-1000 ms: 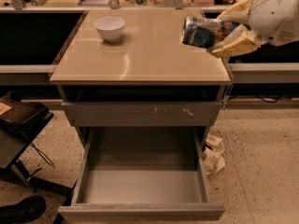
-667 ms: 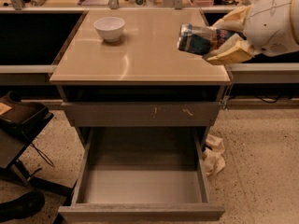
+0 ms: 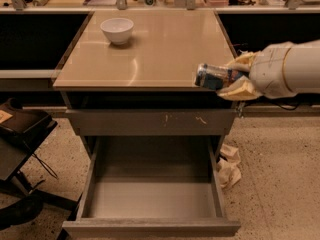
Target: Place redbull can into middle drawer
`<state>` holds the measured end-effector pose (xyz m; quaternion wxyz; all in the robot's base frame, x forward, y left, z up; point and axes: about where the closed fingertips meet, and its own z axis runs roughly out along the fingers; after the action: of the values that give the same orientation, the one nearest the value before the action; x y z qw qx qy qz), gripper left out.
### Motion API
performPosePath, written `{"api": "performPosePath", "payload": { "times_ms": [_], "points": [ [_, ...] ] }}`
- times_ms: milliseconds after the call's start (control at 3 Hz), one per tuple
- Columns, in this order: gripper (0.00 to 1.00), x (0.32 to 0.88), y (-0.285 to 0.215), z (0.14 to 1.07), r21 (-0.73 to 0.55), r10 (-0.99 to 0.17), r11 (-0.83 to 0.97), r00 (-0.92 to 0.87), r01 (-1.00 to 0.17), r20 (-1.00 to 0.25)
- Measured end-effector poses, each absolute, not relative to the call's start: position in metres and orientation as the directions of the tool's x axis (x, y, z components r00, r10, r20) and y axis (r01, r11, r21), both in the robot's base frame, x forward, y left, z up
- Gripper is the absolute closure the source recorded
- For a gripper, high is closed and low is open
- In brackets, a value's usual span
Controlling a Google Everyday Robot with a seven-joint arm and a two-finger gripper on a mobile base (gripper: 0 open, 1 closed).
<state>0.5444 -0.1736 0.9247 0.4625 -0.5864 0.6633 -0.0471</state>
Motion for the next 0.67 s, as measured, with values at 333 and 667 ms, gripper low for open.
{"api": "performPosePath", "payload": {
  "times_ms": [333, 667],
  "points": [
    [1.00, 0.5462, -0.1777, 0.8265, -0.562, -0.826, 0.383, 0.002, -0.733, -0.564],
    [1.00, 0.5464, -0.1777, 0.8276, -0.563, -0.826, 0.382, 0.002, -0.733, -0.564]
  ]
}}
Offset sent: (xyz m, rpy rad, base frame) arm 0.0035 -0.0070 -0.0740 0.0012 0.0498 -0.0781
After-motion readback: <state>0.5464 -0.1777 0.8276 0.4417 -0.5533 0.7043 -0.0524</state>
